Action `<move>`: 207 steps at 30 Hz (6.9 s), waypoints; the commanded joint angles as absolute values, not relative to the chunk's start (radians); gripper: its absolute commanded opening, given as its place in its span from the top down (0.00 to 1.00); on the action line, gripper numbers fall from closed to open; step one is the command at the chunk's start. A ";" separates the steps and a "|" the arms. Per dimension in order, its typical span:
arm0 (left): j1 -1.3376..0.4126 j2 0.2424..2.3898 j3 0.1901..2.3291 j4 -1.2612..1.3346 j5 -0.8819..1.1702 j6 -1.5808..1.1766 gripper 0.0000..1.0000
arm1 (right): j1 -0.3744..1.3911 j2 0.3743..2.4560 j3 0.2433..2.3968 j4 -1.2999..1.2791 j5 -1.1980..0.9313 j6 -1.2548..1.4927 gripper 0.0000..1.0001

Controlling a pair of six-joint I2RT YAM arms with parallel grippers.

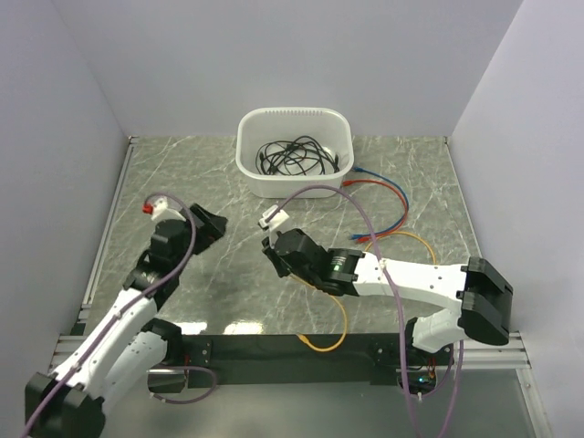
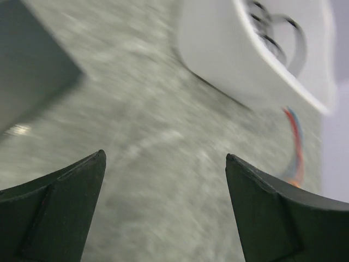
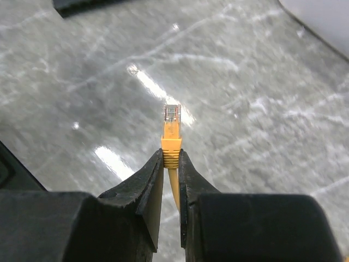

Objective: Insert the plug into the switch port

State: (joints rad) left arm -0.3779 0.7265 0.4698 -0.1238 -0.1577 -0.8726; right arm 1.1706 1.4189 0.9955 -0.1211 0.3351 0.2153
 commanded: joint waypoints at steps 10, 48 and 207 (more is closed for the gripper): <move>0.179 1.018 0.509 -0.006 -0.100 -0.798 0.01 | 1.164 1.321 0.893 -0.140 0.348 0.285 1.00; -0.191 1.597 0.608 0.284 0.167 -0.837 0.10 | 1.166 1.290 0.839 -0.140 0.324 0.302 1.00; -0.575 1.583 0.097 0.844 0.118 -1.140 0.14 | 1.195 1.835 1.245 -0.002 0.334 0.221 1.00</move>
State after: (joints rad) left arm -0.4778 1.5276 0.1444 1.0508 -0.0471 -1.0267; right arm 1.2198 1.8420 1.1309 -0.2775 0.2691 0.2173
